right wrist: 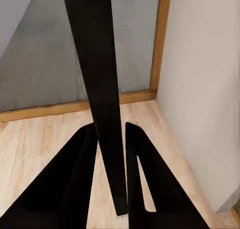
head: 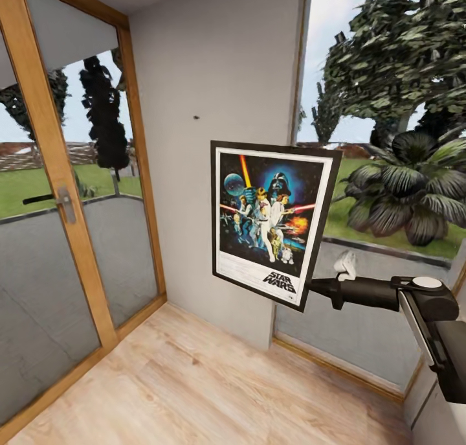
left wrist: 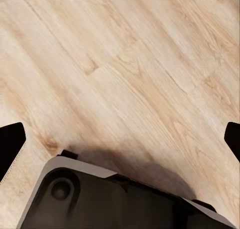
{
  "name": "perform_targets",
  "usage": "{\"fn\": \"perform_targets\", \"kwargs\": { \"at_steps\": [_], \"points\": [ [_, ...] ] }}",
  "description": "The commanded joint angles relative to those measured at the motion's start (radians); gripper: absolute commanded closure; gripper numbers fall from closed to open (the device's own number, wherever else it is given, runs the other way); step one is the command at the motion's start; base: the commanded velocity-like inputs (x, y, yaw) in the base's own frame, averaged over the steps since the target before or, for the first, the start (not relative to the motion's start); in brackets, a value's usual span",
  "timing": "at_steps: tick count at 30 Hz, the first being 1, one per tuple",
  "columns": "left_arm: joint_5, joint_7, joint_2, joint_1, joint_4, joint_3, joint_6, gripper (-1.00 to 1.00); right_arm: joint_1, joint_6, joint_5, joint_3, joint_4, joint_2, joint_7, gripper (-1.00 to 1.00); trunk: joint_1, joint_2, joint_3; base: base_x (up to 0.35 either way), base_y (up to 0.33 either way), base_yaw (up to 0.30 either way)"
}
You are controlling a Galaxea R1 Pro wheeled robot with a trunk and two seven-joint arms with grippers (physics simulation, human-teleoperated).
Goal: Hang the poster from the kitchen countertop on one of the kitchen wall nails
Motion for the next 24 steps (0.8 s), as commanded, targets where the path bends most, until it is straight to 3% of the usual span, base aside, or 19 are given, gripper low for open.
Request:
{"fn": "perform_targets", "kwargs": {
  "at_steps": [1, 8, 20, 23, 24],
  "points": [
    [0.01, -0.008, -0.001, 0.0, 0.004, 0.003, 0.002, -1.0, -0.001, 0.008, 0.002, -0.001, 0.0, 0.0, 0.007, 1.0, 0.001, 0.0, 0.0, 0.305, 0.169, 0.0],
    [0.011, -0.006, -0.001, 0.001, 0.021, 0.003, 0.0, -1.0, -0.001, 0.008, -0.006, -0.001, 0.001, 0.001, 0.008, 1.0, 0.001, 0.0, 0.0, 0.314, 0.134, 0.0],
    [0.011, -0.006, -0.001, 0.001, 0.023, 0.005, -0.003, -1.0, -0.004, 0.013, -0.001, -0.006, -0.005, -0.001, 0.007, 1.0, 0.001, 0.0, 0.0, 0.338, 0.012, 0.0],
    [0.012, -0.007, -0.001, 0.001, 0.024, 0.007, -0.008, -1.0, -0.039, 0.055, 0.0, -0.003, -0.006, 0.003, 0.005, 1.0, 0.001, 0.0, 0.0, 0.342, 0.031, 0.0],
    [0.012, -0.008, -0.001, 0.001, 0.024, 0.009, -0.01, -1.0, -0.088, 0.108, 0.0, 0.006, -0.004, 0.007, 0.002, 1.0, 0.001, 0.0, 0.0, 0.342, 0.069, 0.0]
  ]
}}
